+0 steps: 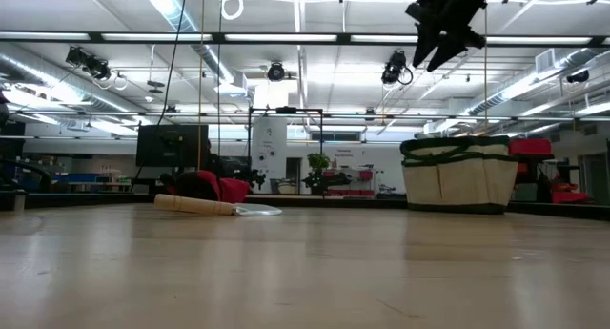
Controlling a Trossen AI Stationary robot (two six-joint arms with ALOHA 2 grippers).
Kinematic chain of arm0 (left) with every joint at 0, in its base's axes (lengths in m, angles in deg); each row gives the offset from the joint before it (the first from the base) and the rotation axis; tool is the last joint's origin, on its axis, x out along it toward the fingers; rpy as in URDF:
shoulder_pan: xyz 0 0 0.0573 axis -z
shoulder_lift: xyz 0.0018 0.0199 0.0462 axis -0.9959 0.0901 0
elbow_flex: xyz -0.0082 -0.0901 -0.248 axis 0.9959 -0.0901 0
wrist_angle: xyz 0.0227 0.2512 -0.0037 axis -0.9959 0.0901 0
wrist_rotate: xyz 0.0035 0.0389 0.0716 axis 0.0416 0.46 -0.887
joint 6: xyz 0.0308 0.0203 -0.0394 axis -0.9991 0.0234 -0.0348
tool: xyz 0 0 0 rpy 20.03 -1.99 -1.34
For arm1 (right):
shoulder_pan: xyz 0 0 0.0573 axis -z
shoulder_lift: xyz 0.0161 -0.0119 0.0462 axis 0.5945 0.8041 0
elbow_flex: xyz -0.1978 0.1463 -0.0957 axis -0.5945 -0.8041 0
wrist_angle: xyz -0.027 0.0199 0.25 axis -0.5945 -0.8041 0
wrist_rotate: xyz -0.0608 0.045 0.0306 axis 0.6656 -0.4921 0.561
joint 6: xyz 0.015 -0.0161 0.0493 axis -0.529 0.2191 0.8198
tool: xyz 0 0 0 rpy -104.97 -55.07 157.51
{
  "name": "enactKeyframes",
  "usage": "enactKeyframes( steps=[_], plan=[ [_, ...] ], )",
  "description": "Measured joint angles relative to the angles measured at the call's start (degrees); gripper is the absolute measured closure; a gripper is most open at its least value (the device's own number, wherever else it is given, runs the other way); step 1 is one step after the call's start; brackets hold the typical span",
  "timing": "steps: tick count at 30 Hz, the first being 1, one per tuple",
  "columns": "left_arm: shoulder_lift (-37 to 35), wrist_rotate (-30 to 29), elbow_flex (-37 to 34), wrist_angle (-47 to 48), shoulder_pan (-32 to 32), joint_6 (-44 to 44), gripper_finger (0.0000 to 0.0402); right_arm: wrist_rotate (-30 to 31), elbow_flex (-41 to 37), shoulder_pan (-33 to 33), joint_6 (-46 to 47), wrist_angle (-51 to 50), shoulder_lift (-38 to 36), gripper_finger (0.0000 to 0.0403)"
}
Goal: Pick & Place Garden tools in Gardening bag
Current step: Put the brown trowel into the gardening bag
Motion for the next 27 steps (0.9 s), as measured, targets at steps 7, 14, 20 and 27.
enactKeyframes(
  steps=[7,14,20,27],
  plan=[
    [0.0,0.0,0.0,0.0,0.0,0.0,0.039,0.0,-2.4,-8.1,1.9,4.2,-2.6,0.0195],
    [0.0,0.0,0.0,0.0,0.0,0.0,0.039,5.0,-3.2,-17.4,4.7,5.3,-5.0,0.0195],
    [0.0,0.0,0.0,0.0,0.0,-0.1,0.039,9.2,-3.2,-23.7,4.9,5.2,-5.7,0.0195],
    [0.0,0.0,0.0,0.0,0.0,0.0,0.039,10.0,-3.2,-29.8,5.0,5.1,-5.7,0.0195]
  ],
)
